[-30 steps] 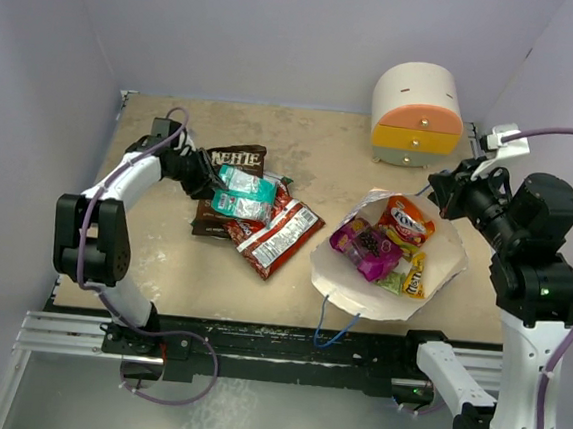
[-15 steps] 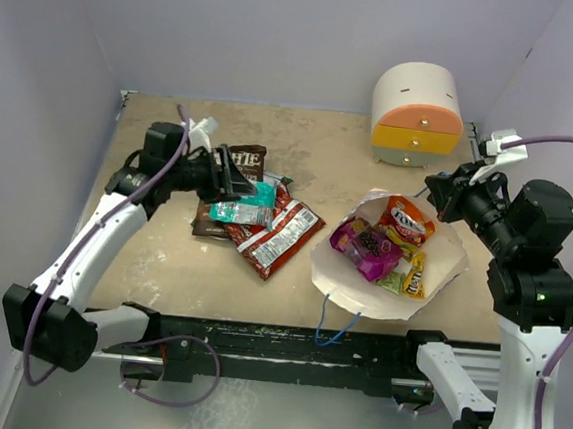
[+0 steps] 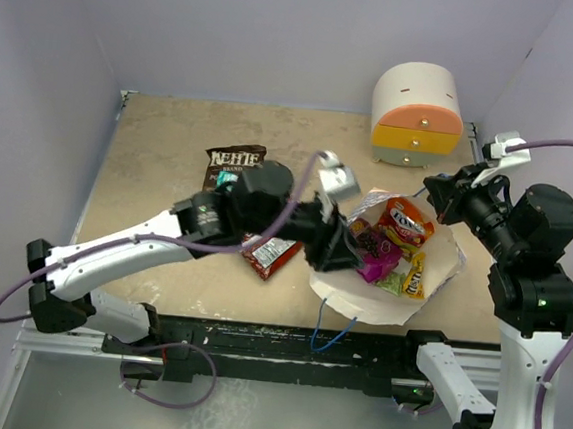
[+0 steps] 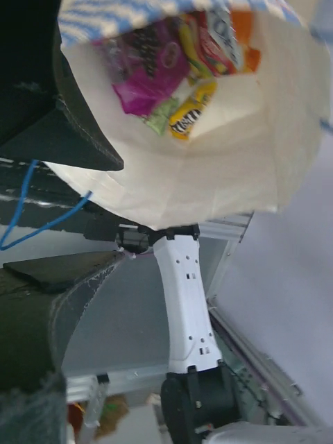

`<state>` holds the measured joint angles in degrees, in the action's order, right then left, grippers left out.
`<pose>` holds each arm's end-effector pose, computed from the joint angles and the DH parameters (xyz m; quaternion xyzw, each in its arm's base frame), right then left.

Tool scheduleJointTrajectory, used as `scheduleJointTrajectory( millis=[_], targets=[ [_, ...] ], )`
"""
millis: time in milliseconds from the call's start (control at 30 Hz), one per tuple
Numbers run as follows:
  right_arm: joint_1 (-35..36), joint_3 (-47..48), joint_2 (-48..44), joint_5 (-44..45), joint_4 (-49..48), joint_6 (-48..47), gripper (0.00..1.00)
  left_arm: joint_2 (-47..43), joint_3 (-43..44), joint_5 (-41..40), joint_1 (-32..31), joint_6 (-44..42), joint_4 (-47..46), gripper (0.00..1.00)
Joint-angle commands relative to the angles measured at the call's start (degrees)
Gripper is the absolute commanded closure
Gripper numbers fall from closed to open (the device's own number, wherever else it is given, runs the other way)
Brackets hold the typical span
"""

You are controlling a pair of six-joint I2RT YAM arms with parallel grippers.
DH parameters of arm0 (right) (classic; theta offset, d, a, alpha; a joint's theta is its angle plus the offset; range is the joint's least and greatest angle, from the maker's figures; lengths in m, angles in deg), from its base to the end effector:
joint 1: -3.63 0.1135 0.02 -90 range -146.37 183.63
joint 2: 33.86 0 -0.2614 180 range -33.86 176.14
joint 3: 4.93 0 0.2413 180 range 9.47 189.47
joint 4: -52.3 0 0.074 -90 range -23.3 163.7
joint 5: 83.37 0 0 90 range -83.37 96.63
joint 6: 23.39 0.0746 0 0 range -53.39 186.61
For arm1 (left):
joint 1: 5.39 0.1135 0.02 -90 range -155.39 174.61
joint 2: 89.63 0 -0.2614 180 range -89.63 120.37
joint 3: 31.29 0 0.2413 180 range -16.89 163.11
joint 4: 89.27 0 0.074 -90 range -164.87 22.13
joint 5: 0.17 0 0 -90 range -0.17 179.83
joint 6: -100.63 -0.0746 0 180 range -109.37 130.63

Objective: Take the snacks out of the paper bag

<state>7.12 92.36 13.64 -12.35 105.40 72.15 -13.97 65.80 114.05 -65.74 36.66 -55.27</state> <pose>0.1417 0.0330 0.4822 -0.1003 0.7192 0.1728 0.6655 0.1310 -0.2919 0.4240 0.3505 0.6902 -0.5379 0.3338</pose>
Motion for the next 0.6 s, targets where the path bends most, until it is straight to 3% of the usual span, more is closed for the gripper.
scheduleJointTrajectory(
  millis=[0,300,567],
  targets=[
    [0.21,0.18,-1.17,-0.25,-3.04,1.10,1.00,6.59,6.44,-11.21,-10.70,-22.74,-0.52,0.46],
    [0.21,0.82,-1.09,0.11,-2.16,2.11,1.00,18.77,10.57,-19.69,-13.29,-47.58,1.49,0.44],
    [0.21,1.86,-0.53,0.53,0.05,1.76,1.00,28.50,12.91,-20.94,-13.34,-58.25,3.02,0.41]
  ],
)
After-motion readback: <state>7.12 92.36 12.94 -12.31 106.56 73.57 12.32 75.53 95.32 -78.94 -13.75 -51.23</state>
